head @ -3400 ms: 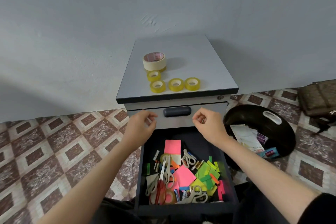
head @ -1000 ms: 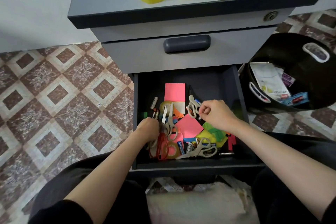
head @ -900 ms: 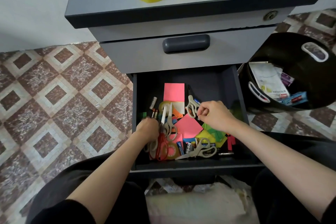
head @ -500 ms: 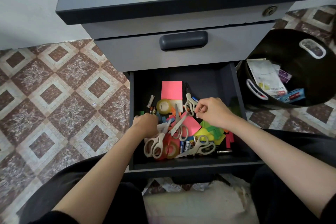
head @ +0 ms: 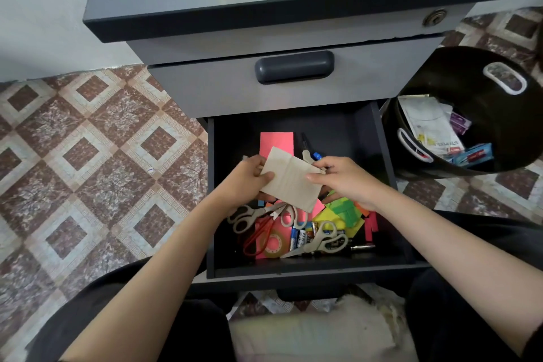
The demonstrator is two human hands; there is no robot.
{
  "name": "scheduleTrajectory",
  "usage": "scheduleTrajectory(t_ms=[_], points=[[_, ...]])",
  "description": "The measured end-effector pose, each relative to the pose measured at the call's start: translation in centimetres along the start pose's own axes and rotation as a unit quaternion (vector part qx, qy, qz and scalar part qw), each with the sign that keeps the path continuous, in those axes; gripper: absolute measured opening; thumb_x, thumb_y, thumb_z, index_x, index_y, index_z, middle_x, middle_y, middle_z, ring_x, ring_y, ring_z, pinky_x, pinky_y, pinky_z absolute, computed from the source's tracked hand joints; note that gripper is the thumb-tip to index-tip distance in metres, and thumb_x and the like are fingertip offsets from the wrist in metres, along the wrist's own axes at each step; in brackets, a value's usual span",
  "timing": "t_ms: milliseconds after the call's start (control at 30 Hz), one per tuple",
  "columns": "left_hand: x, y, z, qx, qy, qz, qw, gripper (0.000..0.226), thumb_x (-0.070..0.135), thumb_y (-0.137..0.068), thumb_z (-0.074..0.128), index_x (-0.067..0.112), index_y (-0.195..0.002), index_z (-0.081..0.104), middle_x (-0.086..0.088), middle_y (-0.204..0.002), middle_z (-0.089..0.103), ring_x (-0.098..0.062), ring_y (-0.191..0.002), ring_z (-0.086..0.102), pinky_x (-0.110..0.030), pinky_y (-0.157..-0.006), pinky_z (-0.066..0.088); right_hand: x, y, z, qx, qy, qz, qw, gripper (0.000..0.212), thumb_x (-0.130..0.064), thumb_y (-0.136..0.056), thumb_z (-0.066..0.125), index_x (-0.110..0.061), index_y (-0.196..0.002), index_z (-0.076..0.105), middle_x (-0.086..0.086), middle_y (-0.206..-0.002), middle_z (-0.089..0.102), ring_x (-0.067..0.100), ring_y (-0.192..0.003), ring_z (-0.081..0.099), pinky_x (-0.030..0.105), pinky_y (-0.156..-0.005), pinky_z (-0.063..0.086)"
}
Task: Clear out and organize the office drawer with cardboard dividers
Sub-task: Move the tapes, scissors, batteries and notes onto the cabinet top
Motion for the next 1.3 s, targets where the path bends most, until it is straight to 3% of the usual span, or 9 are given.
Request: scheduleTrajectory(t_ms=[133,267,433,633,767,900,1067,1200,1300], points=[[-0.2,-0.2,1.1,-0.038,0.025,0.004,0.999,0.017,0.007,-0.095,0.051,0.009,-0.11,0.056,-0.003,-0.078,0.061,-0.011,-0.064,0.061,-0.017,-0.053,0.052,-0.2,0.5,-0.6,-0.01,0.037,-0.011,0.999,0.018,-0.019,-0.083,0.069,-0.005,-0.077,0.06,0.005,-0.071,0.054,0.015,-0.066,0.051,0.026,-0.061,0.039],[0.1,-0.8,2.7,-0.064,-0.003,0.01,0.998,0.011,0.01,-0.091,0.058,0.009,-0.099,0.066,0.0,-0.077,0.065,-0.005,-0.058,0.061,-0.016,-0.054,0.052,0.7,0.8,0.2,-0.061,0.024,0.012,0.998,0.021,-0.01,-0.085,0.066,-0.001,-0.104,0.066,0.012,-0.101,0.07,0.024,-0.096,0.066,0.032,-0.08,0.05],[-1.7,-1.2,3.2,-0.038,0.018,-0.048,0.998,0.006,0.011,-0.086,0.065,0.007,-0.089,0.068,-0.003,-0.082,0.067,-0.015,-0.072,0.063,-0.017,-0.065,0.055,1.7,0.7,0.0,-0.064,0.02,0.024,0.997,0.017,-0.007,-0.09,0.06,-0.009,-0.105,0.065,0.004,-0.1,0.07,0.019,-0.094,0.066,0.029,-0.08,0.051],[-3.6,0.7,4.9,0.021,0.289,-0.157,0.944,0.018,0.022,-0.096,0.051,0.01,-0.105,0.062,-0.01,-0.103,0.066,-0.026,-0.098,0.063,-0.046,-0.088,0.05,1.3,0.3,0.5,-0.041,-0.154,0.041,0.986,0.019,-0.005,-0.09,0.058,-0.006,-0.108,0.064,0.006,-0.097,0.069,0.016,-0.084,0.066,0.026,-0.066,0.054],[-3.9,1.2,0.0,0.136,0.112,-0.128,0.976,0.022,0.026,-0.098,0.046,0.009,-0.103,0.059,-0.012,-0.101,0.063,-0.028,-0.093,0.062,-0.041,-0.074,0.054,-0.2,-1.2,0.7,0.013,-0.145,0.027,0.989,0.018,-0.011,-0.089,0.062,0.004,-0.099,0.064,0.012,-0.077,0.064,0.021,-0.062,0.063,0.029,-0.055,0.058],[-4.0,1.6,-4.7,0.205,0.001,-0.131,0.97,0.024,0.027,-0.097,0.048,0.01,-0.081,0.057,-0.016,-0.099,0.063,-0.034,-0.097,0.061,-0.049,-0.086,0.052,0.1,-5.2,-0.3,0.126,-0.118,0.057,0.983,0.003,0.002,-0.085,0.061,0.003,-0.086,0.064,0.018,-0.073,0.063,0.024,-0.055,0.062,0.032,-0.055,0.057],[-3.7,1.9,-7.2,0.232,0.0,-0.121,0.965,0.025,0.025,-0.097,0.048,0.006,-0.083,0.056,-0.02,-0.101,0.064,-0.035,-0.096,0.062,-0.049,-0.086,0.052,1.0,-8.1,0.2,0.198,0.037,0.06,0.978,0.007,0.001,-0.08,0.064,0.005,-0.077,0.069,0.017,-0.076,0.068,0.024,-0.069,0.068,0.028,-0.06,0.054],[-3.4,1.1,-8.0,0.234,0.043,-0.115,0.964,0.021,0.024,-0.097,0.048,0.008,-0.088,0.058,-0.015,-0.099,0.065,-0.033,-0.097,0.063,-0.05,-0.087,0.052,0.3,-9.0,1.3,0.205,0.091,0.049,0.973,0.034,-0.022,-0.078,0.073,-0.006,-0.056,0.052,0.008,-0.06,0.055,0.023,-0.059,0.056,0.026,-0.043,0.036],[-3.6,0.9,-7.9,0.231,0.062,-0.12,0.963,0.02,0.024,-0.098,0.048,0.01,-0.089,0.058,-0.014,-0.101,0.065,-0.031,-0.096,0.063,-0.047,-0.087,0.052,-0.3,-9.8,2.4,0.211,0.151,0.055,0.964,0.026,-0.029,-0.079,0.071,-0.005,-0.076,0.061,0.009,-0.081,0.063,0.026,-0.077,0.062,0.027,-0.057,0.042]])
Point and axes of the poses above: each hand's wrist, its own y-axis away from the middle knuckle, its own z-axis out of the palm, x = y × z, the point moved 9 cm from there along -y, towards the middle knuckle
